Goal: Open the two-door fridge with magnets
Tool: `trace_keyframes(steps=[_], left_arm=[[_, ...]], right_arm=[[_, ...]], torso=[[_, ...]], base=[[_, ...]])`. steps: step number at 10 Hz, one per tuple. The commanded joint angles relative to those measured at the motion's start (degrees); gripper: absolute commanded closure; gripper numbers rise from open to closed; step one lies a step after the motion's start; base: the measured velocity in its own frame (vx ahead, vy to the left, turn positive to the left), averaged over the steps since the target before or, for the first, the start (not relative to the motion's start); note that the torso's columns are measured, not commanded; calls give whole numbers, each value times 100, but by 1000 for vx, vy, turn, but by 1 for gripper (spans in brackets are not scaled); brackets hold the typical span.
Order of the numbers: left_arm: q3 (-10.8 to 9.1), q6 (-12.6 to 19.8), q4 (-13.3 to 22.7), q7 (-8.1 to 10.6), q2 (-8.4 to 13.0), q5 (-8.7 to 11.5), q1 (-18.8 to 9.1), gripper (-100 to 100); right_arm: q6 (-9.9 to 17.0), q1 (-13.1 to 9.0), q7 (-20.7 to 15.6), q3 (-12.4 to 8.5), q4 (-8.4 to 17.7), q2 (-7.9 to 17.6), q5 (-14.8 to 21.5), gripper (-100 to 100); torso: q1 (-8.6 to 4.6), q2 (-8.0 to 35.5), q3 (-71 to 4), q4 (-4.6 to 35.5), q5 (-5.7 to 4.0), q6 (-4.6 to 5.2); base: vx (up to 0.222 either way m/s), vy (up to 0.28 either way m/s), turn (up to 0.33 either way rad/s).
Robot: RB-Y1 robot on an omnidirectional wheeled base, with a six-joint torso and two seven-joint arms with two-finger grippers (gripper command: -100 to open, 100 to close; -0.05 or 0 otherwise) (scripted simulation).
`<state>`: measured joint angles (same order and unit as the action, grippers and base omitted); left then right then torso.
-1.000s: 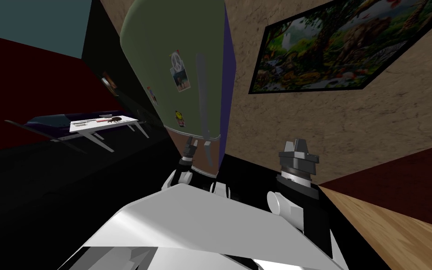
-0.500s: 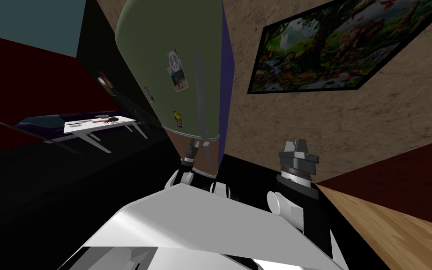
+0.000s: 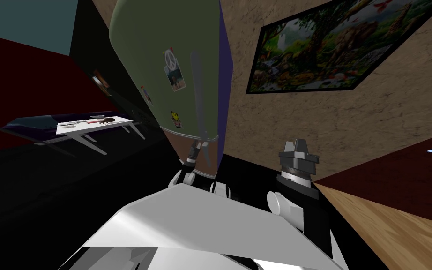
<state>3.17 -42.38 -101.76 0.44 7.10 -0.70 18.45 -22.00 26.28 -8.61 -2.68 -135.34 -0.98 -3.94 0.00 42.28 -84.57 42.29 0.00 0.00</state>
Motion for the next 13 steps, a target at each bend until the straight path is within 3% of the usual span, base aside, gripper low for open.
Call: trace_keyframes(steps=[1,5,10,11,12,13], left_arm=[[52,-224,410,-60,-95,-52,-149,-100],[102,-403,743,-115,-340,-99,-269,-100],[6,132,263,-80,-262,-50,-397,-100],[22,41,331,-79,-260,-54,-347,-100],[31,-129,458,-96,-274,-65,-328,100],[40,-233,536,-103,-279,-71,-301,100]], right_arm=[[0,0,0,0,0,0,0,0],[0,0,0,0,0,0,0,0],[0,0,0,0,0,0,0,0],[0,0,0,0,0,0,0,0],[0,0,0,0,0,0,0,0],[0,0,0,0,0,0,0,0]], torso=[[0,0,0,0,0,0],[-14,-21,-10,-15,4,23],[4,-22,-13,-1,0,7],[5,-31,-20,4,-4,10],[4,-28,-18,-3,-1,9],[4,-16,-10,-4,1,5]], base=[[19,-5,-47],[12,-1,-14],[15,0,11],[-2,-7,10],[-10,3,-29],[-16,6,-20]])
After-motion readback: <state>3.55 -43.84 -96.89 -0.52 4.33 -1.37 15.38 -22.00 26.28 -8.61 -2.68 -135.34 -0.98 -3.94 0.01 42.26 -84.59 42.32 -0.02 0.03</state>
